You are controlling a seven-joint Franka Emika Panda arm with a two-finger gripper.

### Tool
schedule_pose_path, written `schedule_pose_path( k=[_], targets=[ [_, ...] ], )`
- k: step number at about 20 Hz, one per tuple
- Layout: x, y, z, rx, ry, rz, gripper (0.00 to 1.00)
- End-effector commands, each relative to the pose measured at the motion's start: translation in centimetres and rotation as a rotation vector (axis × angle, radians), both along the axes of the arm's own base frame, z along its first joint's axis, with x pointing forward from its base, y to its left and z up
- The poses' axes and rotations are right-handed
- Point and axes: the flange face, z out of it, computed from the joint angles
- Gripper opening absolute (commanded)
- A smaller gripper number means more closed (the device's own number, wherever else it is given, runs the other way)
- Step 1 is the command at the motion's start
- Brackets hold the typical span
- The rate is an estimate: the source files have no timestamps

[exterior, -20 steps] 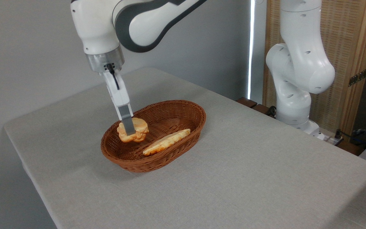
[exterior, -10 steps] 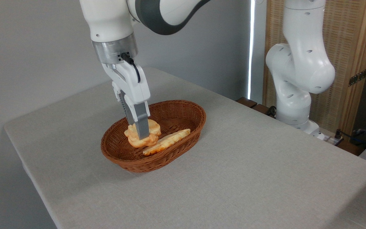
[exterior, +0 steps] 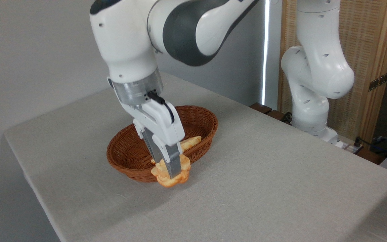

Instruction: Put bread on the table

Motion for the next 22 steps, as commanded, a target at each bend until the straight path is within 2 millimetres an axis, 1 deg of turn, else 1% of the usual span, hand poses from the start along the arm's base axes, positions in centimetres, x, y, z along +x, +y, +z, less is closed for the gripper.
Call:
schedule_pose_path(
  k=[1,18,20,22],
  targets=[
    [0.1,0.7,-0.4,0.008,0.012,-0.009,1.00],
    [-0.3,0.8,-0.6,0.009,0.033,-0.007,1.00],
    [-0.3,0.7,-0.3,0.007,0.029,-0.006,1.00],
    [-0.4,0.6,0.7,0.002,0.008,-0.007,1.00]
  ],
)
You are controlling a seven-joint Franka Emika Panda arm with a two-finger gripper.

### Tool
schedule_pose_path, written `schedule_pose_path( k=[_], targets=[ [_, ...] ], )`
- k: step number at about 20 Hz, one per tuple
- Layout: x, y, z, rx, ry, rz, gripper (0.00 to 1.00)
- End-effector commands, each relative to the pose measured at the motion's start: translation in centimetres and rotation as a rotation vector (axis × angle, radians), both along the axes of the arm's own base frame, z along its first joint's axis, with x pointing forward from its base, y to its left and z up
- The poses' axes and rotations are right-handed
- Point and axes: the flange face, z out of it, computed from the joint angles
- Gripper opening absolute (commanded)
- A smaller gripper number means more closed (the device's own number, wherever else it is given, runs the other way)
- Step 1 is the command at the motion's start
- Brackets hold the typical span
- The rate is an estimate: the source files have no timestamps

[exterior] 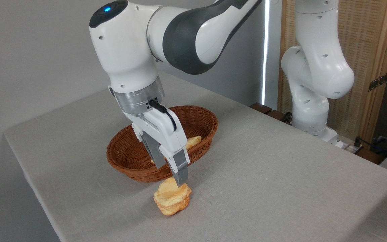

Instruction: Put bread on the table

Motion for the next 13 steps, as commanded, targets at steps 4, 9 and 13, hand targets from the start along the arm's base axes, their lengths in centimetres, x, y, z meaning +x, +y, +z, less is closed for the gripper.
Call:
schedule_pose_path(
  k=[4,9,13],
  targets=[
    [-1.7,-0.6,5.7,-0.032,-0.083,-0.022,1.00],
    [-2.8,-3.0,8.6,-0.045,-0.134,0.002,1.00],
    [-2.5,-4.1,10.0,-0.048,-0.166,-0.001,1.00]
  ],
)
